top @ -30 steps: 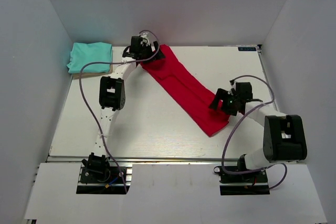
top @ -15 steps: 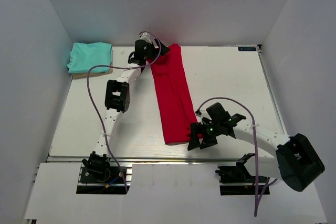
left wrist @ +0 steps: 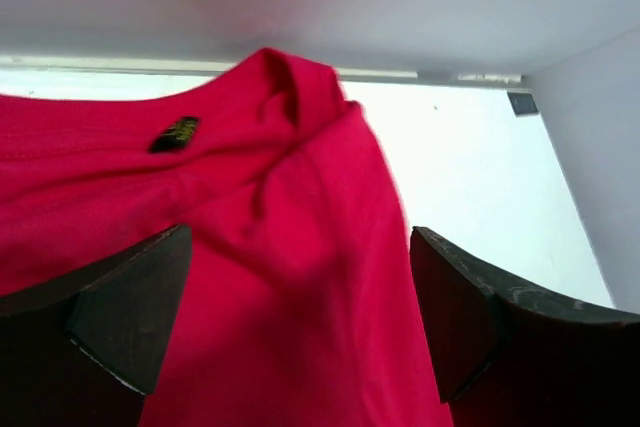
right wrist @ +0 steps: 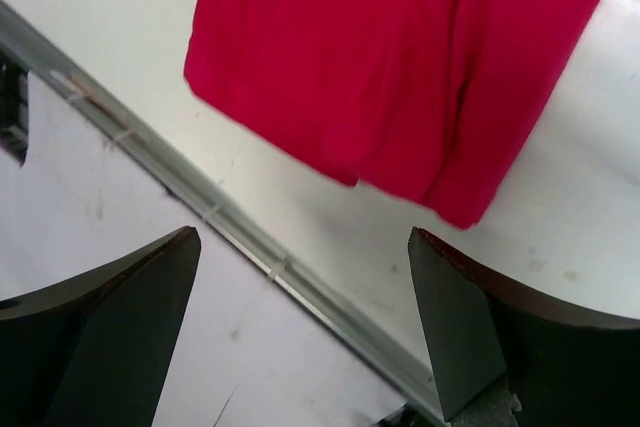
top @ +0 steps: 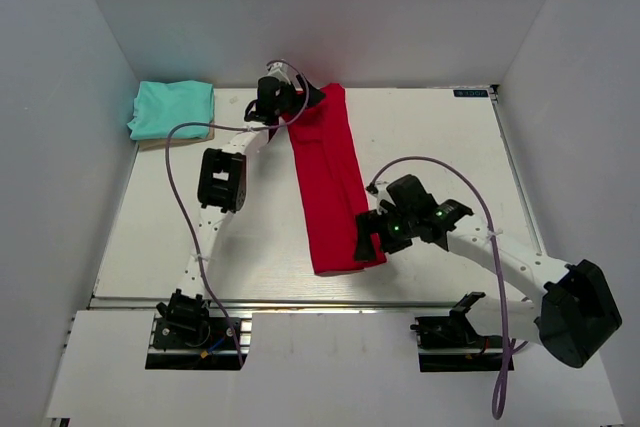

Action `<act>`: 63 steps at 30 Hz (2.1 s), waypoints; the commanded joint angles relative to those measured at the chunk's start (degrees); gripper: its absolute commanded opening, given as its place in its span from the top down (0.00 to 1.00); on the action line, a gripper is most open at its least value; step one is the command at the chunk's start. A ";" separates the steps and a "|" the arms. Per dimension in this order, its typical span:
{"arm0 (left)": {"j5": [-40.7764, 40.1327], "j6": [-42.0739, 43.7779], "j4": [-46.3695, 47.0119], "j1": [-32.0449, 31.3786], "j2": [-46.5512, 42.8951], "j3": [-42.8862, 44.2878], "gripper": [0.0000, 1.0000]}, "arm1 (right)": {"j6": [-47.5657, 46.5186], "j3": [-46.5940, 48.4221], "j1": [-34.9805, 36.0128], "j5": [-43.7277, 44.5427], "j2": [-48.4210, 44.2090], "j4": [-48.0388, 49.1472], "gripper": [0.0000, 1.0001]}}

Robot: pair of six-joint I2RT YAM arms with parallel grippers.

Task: Fold and stack the t-shirts
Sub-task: Rotate the tshirt 90 degrees

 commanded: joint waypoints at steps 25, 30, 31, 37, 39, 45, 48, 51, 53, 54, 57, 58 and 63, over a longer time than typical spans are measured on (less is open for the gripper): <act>-8.30 20.61 -11.40 -1.65 -64.89 -58.12 0.00 | -7.04 3.03 1.91 -3.65 15.02 20.88 0.10; -7.71 19.72 -19.38 -2.18 -69.95 -63.53 0.00 | -3.79 -2.94 2.61 -8.40 15.03 23.69 0.10; -7.00 19.11 -20.70 -2.18 -70.47 -64.23 0.00 | -3.08 -3.82 2.88 -9.10 14.50 24.65 0.10; -5.15 17.97 -25.29 -2.71 -71.00 -67.74 0.00 | 0.08 -11.21 3.84 -12.54 15.19 28.26 0.10; -4.62 17.44 -25.99 -3.31 -71.00 -68.89 0.00 | 0.53 -10.43 3.93 -12.54 16.07 28.71 0.10; -3.48 15.77 -32.22 -4.37 -71.00 -69.77 0.00 | -4.82 -1.05 4.46 -7.54 13.44 22.48 0.10; -2.77 15.76 -34.60 -5.60 -74.23 -71.43 0.00 | -5.01 2.05 4.28 -5.51 10.19 19.30 0.10; -2.77 15.76 -36.26 -6.92 -77.14 -74.15 0.00 | -4.49 3.37 3.94 -4.46 5.63 18.69 0.10; -4.17 15.24 -39.69 -8.76 -79.08 -76.52 0.00 | -3.08 3.82 3.85 1.82 3.09 16.15 0.10; -4.18 15.24 -40.66 -9.38 -79.09 -77.50 0.00 | -2.55 3.73 3.85 3.53 2.55 14.66 0.10; -1.56 16.72 -44.09 -12.36 -80.22 -81.53 0.00 | 0.78 3.82 3.50 15.35 1.84 8.07 0.10; -1.02 17.34 -44.09 -13.16 -80.23 -82.42 0.00 | 1.14 3.82 3.32 16.89 2.01 6.75 0.10; -0.48 18.23 -46.20 -19.31 -80.85 -86.82 0.00 | 7.11 0.31 1.57 24.11 3.24 0.49 0.10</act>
